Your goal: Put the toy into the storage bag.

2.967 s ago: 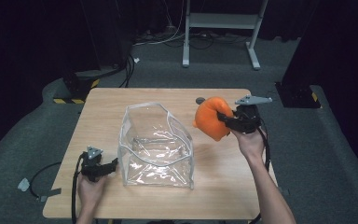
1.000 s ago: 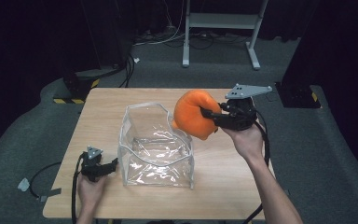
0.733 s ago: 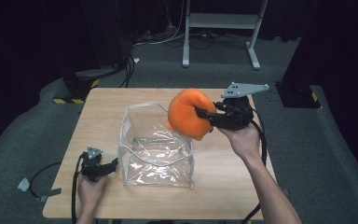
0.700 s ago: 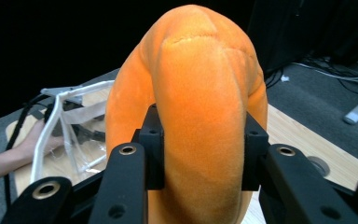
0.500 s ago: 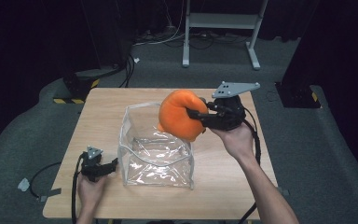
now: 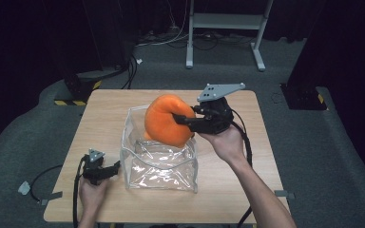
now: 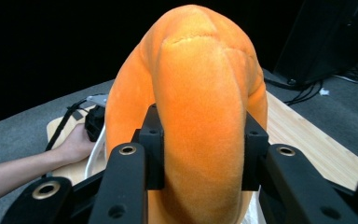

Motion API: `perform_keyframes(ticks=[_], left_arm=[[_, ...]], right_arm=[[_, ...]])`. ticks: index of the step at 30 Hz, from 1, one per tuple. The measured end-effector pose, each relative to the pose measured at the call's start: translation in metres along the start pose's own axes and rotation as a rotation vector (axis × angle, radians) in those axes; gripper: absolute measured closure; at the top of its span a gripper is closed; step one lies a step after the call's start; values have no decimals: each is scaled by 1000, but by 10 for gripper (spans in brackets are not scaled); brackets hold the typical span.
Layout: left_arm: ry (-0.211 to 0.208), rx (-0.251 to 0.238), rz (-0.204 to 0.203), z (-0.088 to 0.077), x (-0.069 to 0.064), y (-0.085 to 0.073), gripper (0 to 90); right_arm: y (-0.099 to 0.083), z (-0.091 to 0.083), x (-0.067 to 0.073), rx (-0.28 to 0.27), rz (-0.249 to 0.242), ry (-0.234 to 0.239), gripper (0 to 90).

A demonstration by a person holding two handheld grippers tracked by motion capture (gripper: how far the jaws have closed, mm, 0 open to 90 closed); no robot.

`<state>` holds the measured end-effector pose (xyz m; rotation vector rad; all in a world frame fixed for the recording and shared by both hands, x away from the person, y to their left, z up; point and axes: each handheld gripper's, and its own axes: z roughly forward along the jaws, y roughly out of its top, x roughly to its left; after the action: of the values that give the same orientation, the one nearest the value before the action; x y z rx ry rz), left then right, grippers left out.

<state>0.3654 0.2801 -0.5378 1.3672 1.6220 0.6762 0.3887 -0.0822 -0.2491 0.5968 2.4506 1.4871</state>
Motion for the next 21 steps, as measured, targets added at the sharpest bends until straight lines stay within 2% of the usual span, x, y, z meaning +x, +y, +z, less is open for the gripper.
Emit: perform_keyframes(ticks=[9, 21], left_arm=[[0, 0, -1, 0, 0, 0, 221], [0, 0, 0, 0, 0, 0, 221]], right_arm=[[1, 10, 9, 15, -13, 30, 636], [-6, 18, 13, 37, -16, 57, 634]])
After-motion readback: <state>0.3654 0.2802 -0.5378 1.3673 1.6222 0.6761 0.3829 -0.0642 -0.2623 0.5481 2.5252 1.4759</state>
